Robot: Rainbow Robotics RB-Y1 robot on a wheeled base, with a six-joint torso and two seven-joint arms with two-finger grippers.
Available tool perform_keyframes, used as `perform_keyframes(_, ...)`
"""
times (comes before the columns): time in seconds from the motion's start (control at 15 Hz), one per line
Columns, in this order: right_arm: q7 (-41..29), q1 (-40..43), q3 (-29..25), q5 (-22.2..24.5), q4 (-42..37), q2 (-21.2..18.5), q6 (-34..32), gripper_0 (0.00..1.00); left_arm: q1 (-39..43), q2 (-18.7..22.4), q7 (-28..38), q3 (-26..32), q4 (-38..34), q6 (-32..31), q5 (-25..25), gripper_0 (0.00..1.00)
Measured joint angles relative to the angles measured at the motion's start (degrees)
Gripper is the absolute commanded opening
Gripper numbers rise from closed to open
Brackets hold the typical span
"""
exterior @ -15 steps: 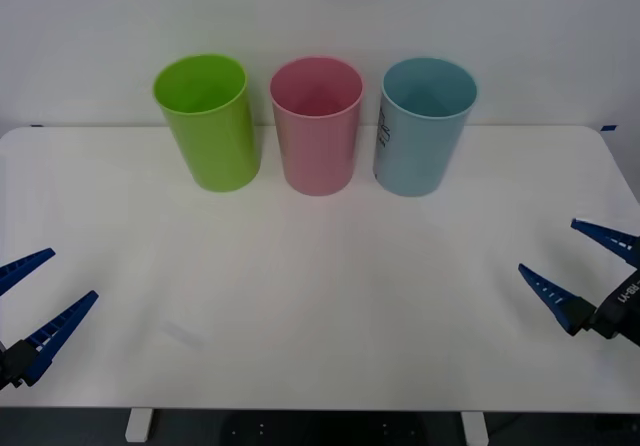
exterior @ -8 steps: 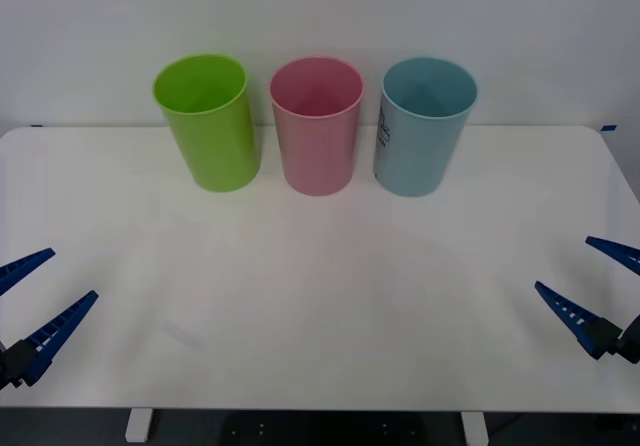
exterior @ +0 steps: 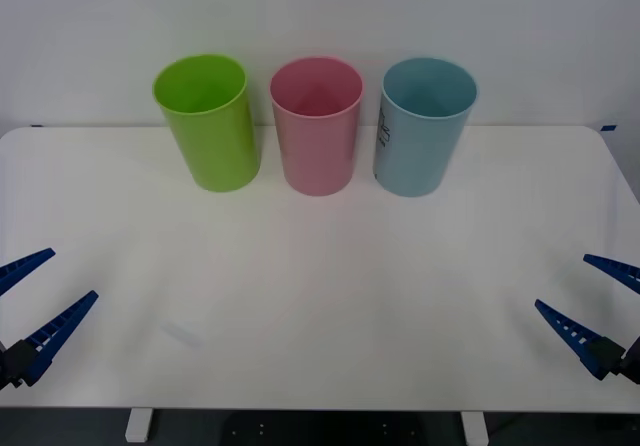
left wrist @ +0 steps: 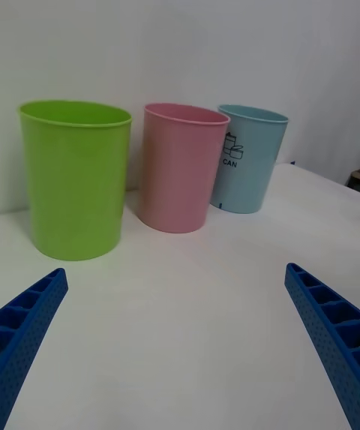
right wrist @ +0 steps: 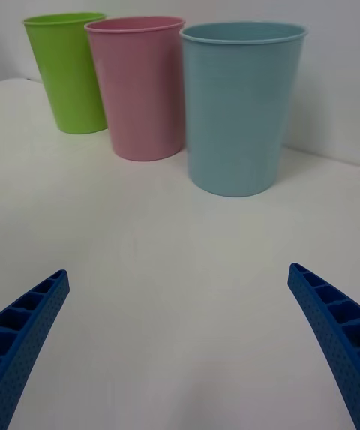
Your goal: Grasp the object on the table and drop it into the matching bin: aluminum can to the light blue bin, PET bottle to the pink bin.
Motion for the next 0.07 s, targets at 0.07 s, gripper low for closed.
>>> perform_keyframes(0.07,0.0,0.0,0.0,0.0,0.0,0.0,0.0,1.00,0.0,0.0,0.0,0.0,0.0,0.0,0.0,1.00)
